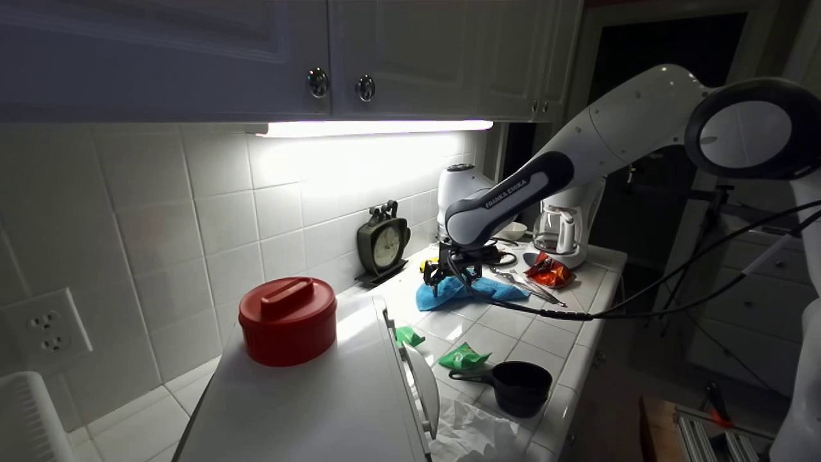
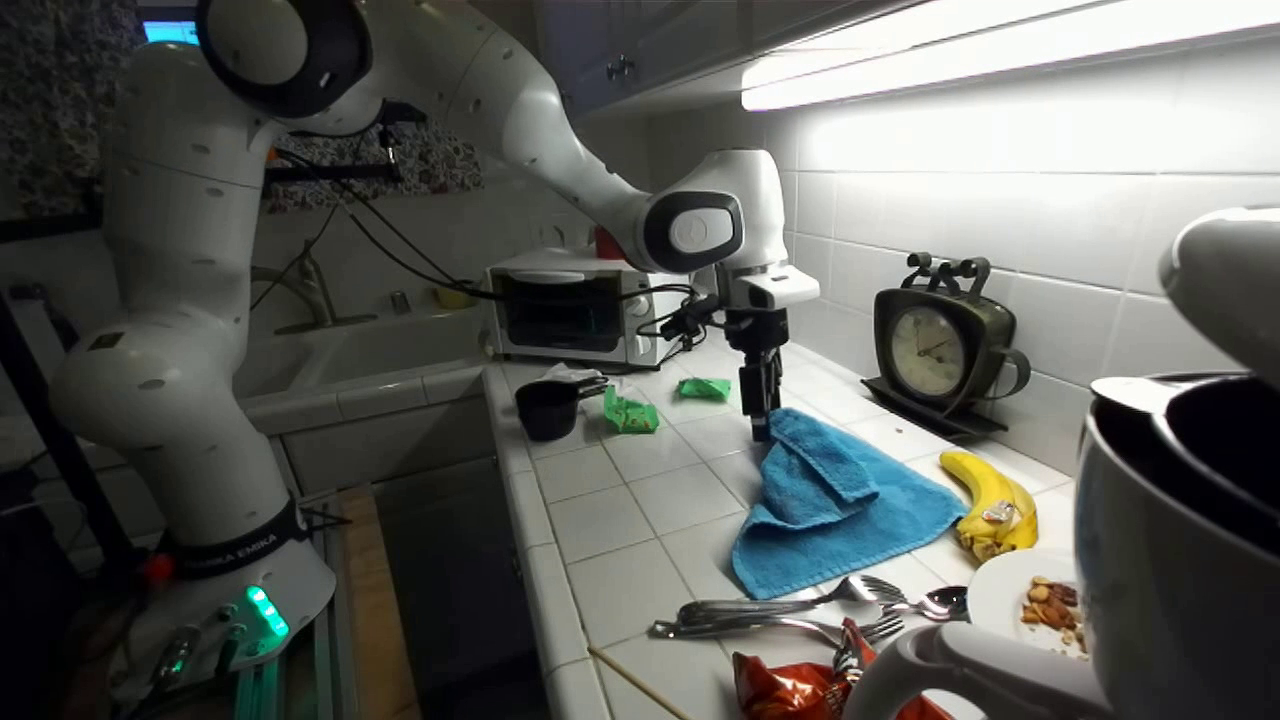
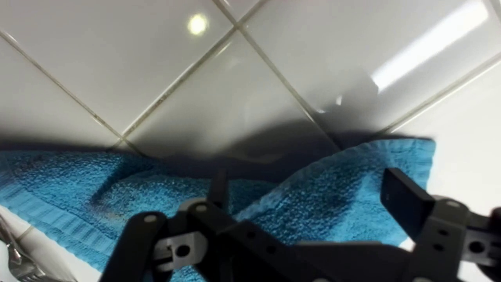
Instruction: Fold the towel on the counter
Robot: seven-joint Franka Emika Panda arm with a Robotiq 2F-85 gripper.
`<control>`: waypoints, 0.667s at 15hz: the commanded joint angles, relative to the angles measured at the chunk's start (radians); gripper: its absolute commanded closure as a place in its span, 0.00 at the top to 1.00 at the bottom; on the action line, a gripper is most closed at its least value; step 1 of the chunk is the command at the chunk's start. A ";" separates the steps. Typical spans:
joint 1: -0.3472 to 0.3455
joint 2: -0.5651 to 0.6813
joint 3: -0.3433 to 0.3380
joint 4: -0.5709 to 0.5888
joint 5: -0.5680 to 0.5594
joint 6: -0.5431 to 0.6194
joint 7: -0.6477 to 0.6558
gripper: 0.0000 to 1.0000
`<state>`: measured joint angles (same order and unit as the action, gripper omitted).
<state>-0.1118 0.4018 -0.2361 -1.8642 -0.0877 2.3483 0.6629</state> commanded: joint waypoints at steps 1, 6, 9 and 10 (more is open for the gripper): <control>0.001 0.046 -0.001 0.060 0.024 0.000 -0.002 1.00; 0.002 0.054 0.014 0.072 0.036 -0.047 -0.031 0.52; -0.003 0.039 0.028 0.056 0.044 -0.107 -0.076 0.30; -0.002 0.035 0.028 0.051 0.040 -0.127 -0.091 0.23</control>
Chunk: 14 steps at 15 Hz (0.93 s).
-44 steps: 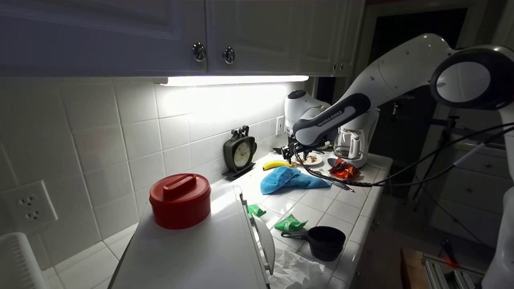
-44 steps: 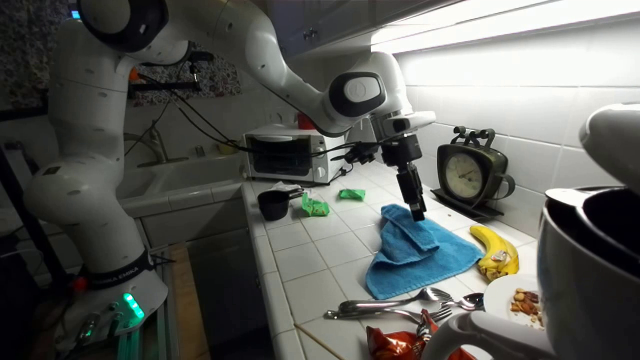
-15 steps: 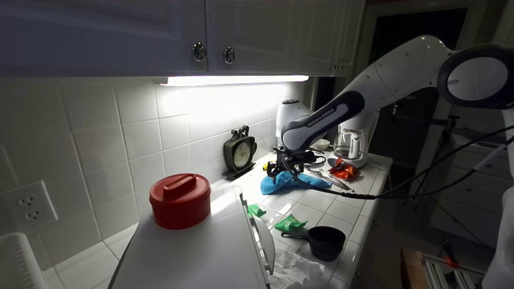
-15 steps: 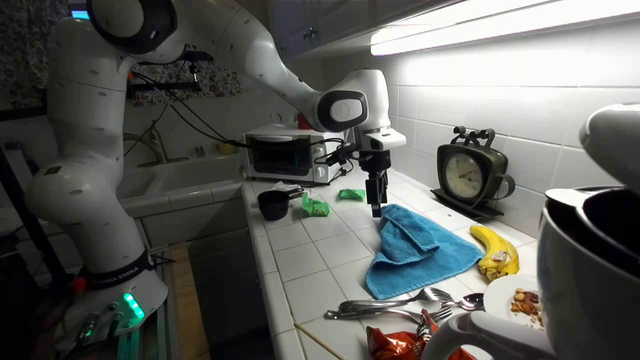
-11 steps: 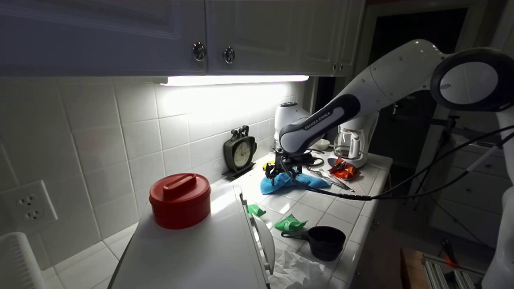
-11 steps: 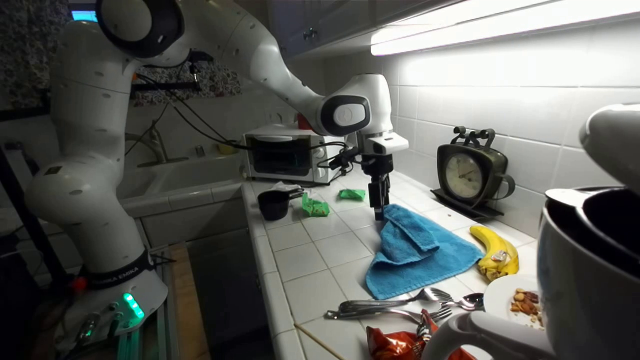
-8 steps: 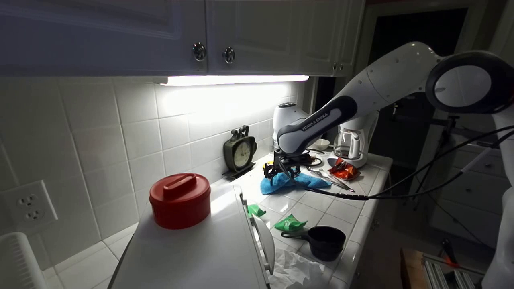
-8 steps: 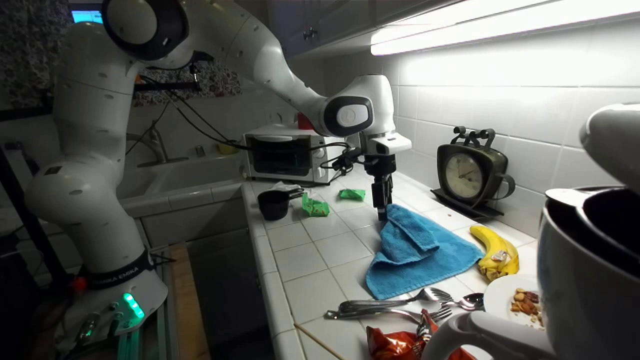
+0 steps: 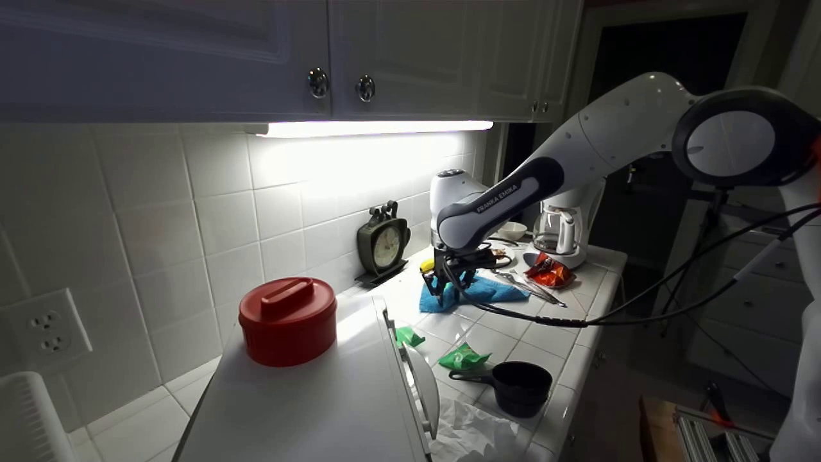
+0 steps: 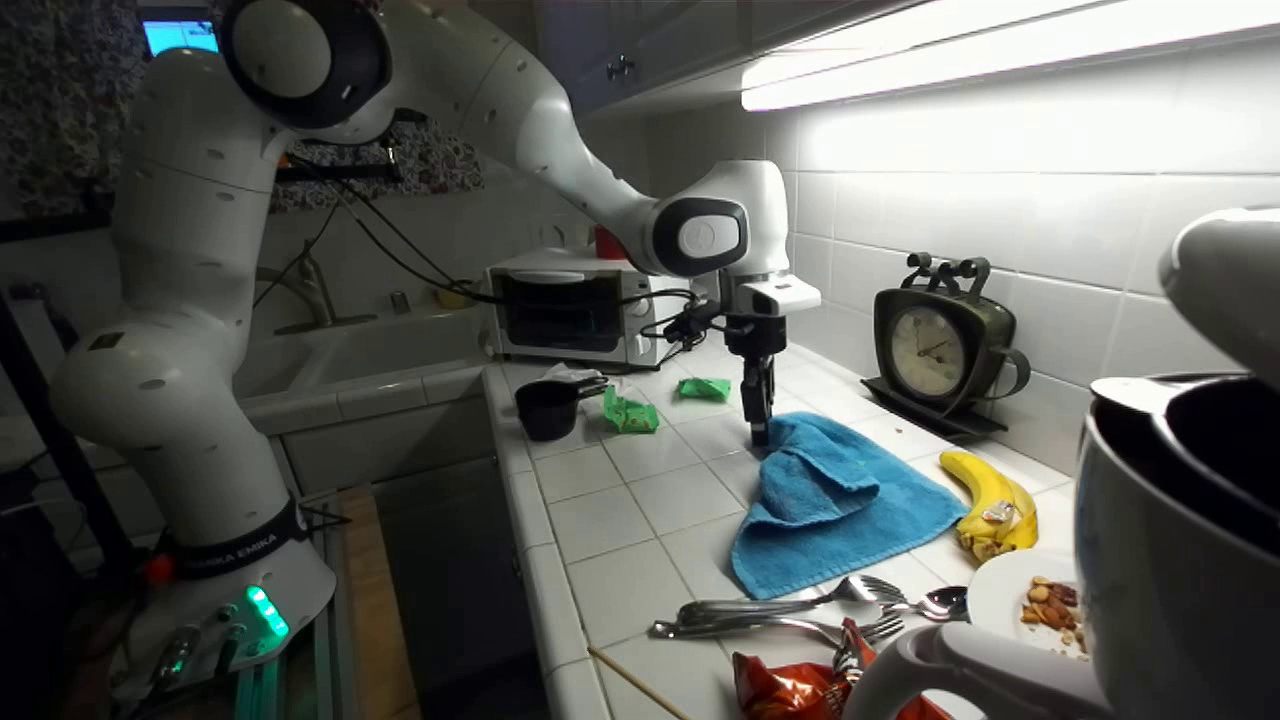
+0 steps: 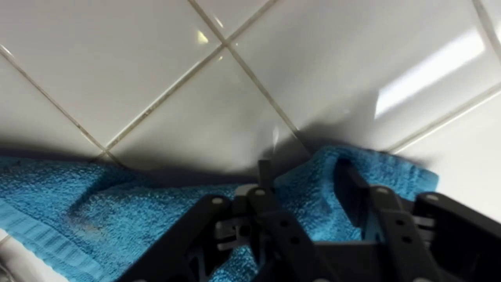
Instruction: Fold the towel on the counter
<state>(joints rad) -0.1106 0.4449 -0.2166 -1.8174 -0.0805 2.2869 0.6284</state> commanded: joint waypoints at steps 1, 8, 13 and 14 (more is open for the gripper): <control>0.000 -0.018 0.008 -0.007 0.022 -0.089 -0.071 0.16; 0.008 -0.094 0.000 -0.080 -0.012 -0.161 -0.170 0.01; 0.031 -0.197 0.006 -0.143 -0.045 -0.155 -0.177 0.36; 0.034 -0.206 0.009 -0.142 -0.045 -0.147 -0.171 0.44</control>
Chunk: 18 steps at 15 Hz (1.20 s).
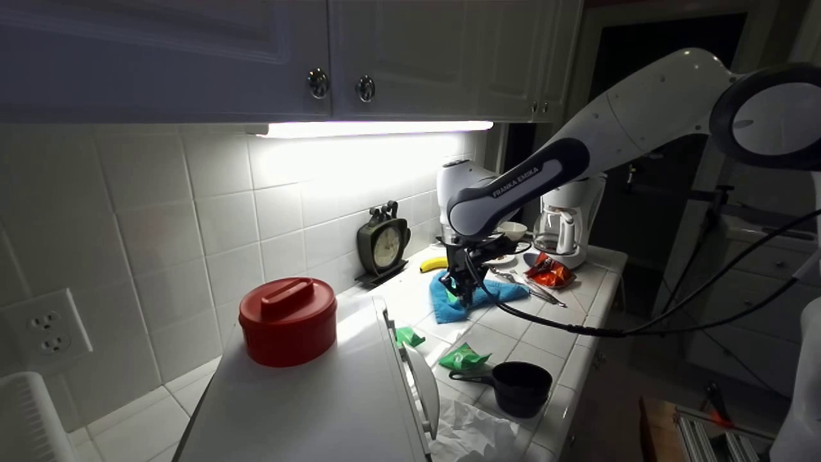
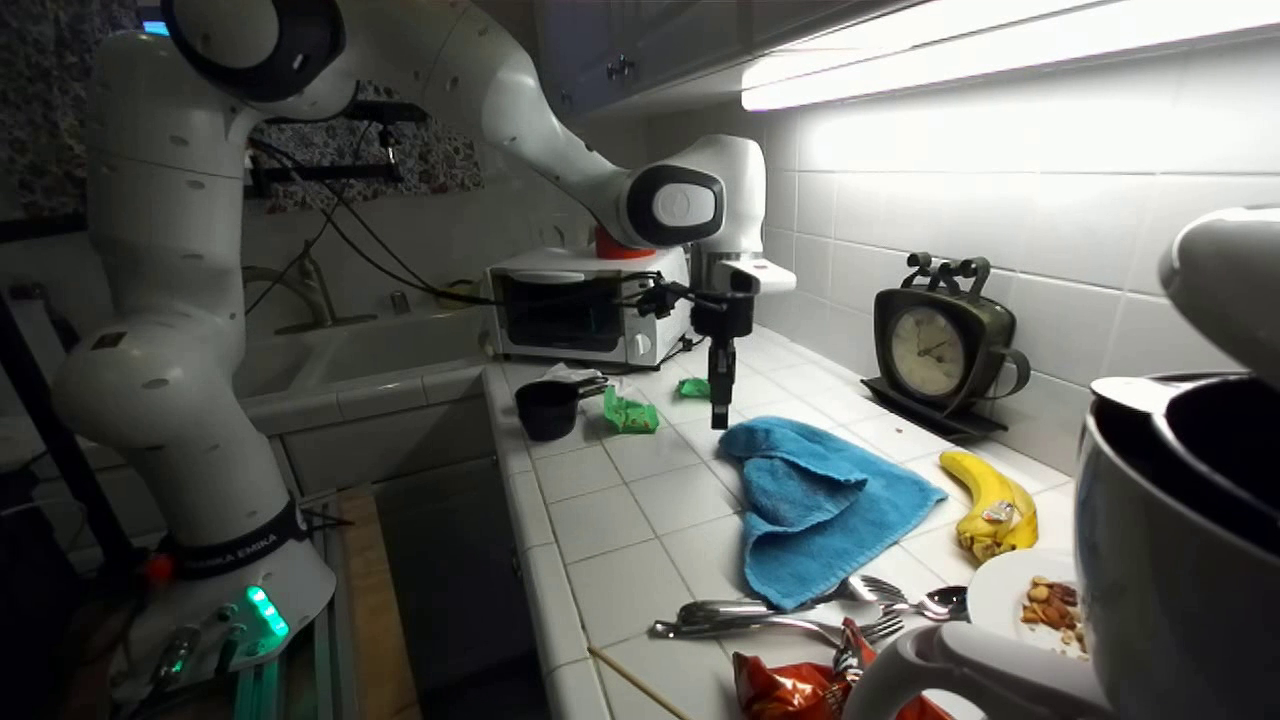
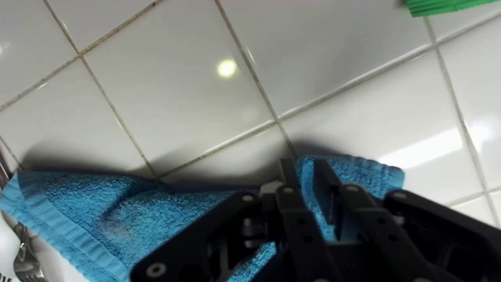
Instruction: Fold the towel on the counter
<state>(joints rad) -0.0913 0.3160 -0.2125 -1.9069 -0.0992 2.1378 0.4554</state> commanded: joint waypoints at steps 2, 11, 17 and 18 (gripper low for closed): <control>0.022 -0.081 0.011 -0.042 -0.029 0.014 0.016 0.58; 0.051 -0.029 0.000 -0.086 -0.154 0.246 0.074 1.00; 0.064 0.002 -0.024 -0.119 -0.180 0.316 0.106 1.00; 0.065 0.007 -0.028 -0.124 -0.182 0.328 0.109 1.00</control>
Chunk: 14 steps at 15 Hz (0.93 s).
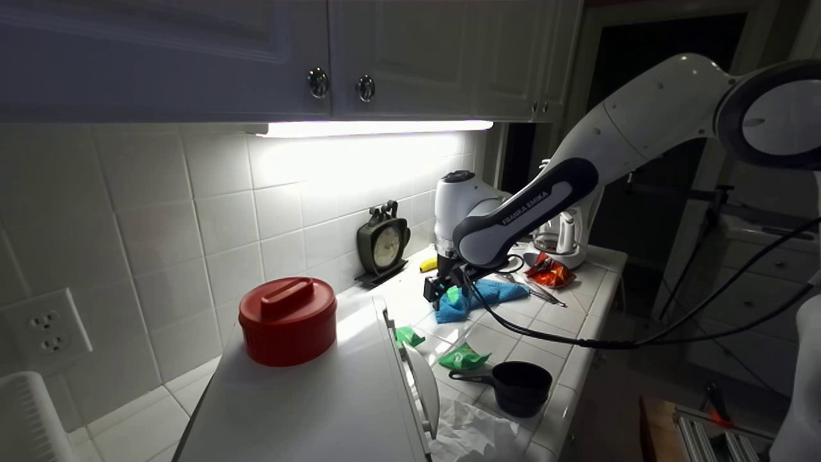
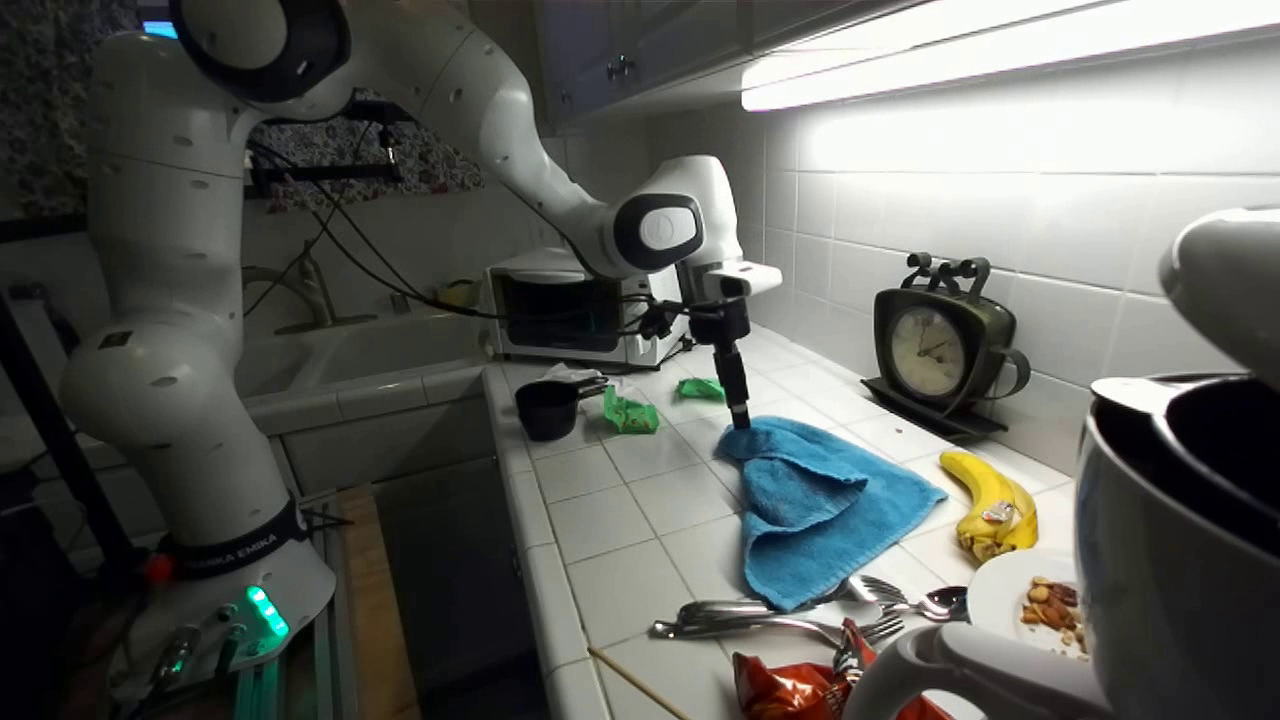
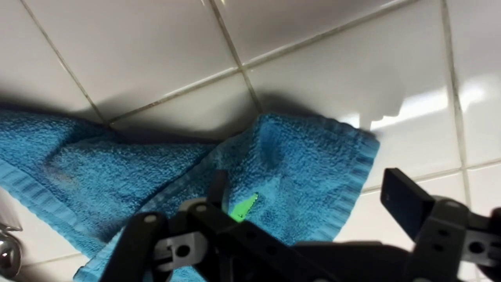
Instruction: Fold the towel on the counter
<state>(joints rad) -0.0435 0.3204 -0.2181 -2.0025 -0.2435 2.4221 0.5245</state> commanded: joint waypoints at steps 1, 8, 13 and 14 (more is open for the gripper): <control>0.019 0.007 -0.027 -0.032 -0.040 0.054 0.041 1.00; 0.027 0.050 -0.049 -0.025 -0.034 0.087 0.036 0.72; 0.021 0.015 -0.036 -0.040 0.006 0.046 0.005 0.39; 0.021 -0.004 -0.034 -0.049 0.010 0.032 0.001 0.33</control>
<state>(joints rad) -0.0296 0.3633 -0.2522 -2.0183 -0.2503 2.4849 0.5296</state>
